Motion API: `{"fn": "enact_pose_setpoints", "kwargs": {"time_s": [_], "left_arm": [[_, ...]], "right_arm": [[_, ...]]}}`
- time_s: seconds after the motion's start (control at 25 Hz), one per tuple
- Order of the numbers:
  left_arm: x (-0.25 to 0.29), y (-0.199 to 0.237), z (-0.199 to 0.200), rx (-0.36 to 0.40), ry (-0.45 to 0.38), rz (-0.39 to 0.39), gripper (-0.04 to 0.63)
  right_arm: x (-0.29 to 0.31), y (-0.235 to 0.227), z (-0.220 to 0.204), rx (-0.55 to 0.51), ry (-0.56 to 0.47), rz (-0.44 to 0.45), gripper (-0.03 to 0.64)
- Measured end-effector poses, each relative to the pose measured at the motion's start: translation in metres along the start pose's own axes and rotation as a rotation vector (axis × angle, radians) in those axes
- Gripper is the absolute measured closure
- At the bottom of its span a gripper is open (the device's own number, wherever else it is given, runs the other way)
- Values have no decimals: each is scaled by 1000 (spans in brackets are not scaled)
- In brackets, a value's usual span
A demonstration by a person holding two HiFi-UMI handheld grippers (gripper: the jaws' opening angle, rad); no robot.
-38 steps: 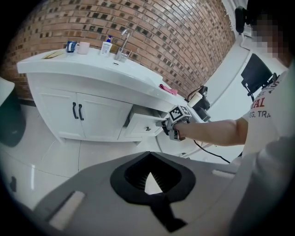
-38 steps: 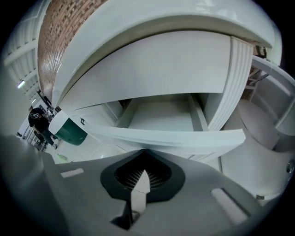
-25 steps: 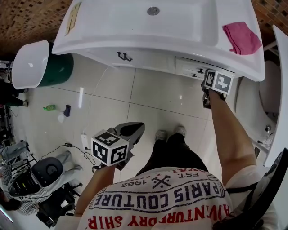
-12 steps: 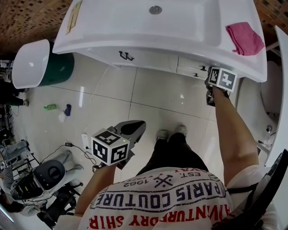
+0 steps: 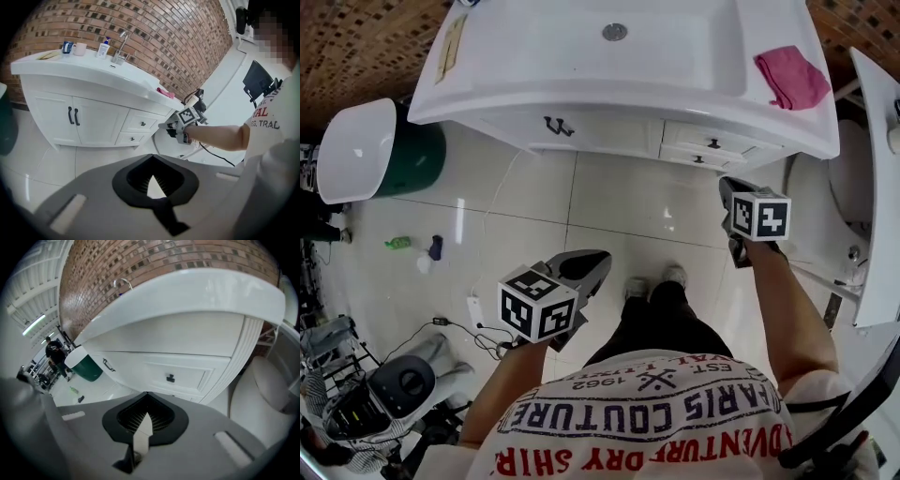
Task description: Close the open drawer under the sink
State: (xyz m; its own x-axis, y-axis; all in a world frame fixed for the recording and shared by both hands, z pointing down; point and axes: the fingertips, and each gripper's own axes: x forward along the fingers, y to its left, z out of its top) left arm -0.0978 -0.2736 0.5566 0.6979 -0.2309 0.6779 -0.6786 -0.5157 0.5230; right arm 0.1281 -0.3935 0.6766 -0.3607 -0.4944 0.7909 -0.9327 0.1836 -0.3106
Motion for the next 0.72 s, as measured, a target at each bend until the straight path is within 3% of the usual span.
{"fn": "enact_pose_setpoints", "kwargs": {"time_s": [0.28, 0.56, 0.72], "left_arm": [[-16, -24, 3, 84, -27, -94, 601], [-41, -47, -16, 126, -44, -173, 601], [-60, -71, -27, 156, -66, -169, 601]], "right_arm": [[-110, 98, -45, -24, -31, 193, 611], [-186, 163, -82, -63, -74, 214, 611], [-215, 185, -100, -60, -109, 239, 611]]}}
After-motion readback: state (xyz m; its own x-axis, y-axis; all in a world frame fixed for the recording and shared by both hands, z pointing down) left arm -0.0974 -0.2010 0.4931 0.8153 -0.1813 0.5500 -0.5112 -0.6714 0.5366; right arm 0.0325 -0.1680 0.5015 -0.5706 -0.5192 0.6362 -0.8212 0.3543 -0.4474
